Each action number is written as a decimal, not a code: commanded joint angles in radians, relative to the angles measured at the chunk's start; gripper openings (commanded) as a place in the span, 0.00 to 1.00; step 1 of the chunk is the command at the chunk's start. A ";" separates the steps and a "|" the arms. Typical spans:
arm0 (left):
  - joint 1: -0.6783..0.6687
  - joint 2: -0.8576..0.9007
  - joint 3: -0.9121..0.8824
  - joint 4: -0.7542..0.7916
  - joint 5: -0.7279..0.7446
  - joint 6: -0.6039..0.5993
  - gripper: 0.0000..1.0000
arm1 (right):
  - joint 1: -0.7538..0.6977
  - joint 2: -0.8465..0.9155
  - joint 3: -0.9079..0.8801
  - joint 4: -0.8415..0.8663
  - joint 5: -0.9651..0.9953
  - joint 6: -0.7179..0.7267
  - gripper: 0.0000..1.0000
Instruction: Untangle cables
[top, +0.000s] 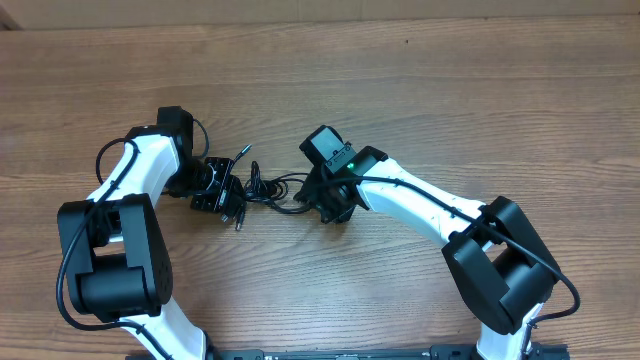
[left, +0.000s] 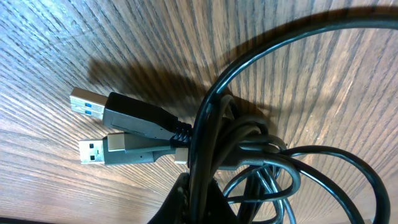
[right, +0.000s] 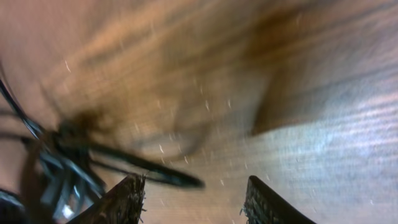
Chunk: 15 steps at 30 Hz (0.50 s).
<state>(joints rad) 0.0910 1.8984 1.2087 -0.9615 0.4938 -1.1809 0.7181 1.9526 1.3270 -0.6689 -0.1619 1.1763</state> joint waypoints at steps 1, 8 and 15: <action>-0.007 -0.002 0.009 0.002 0.005 -0.024 0.05 | 0.021 0.002 0.002 0.039 0.110 0.104 0.51; -0.007 -0.002 0.009 0.001 0.005 -0.024 0.04 | 0.083 0.067 0.002 0.111 0.208 0.111 0.44; -0.006 -0.002 0.009 0.001 0.026 -0.023 0.04 | 0.106 0.117 0.002 0.088 0.206 0.093 0.34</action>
<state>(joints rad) 0.0910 1.8984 1.2087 -0.9585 0.4969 -1.1812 0.8207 2.0350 1.3365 -0.5686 0.0158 1.2755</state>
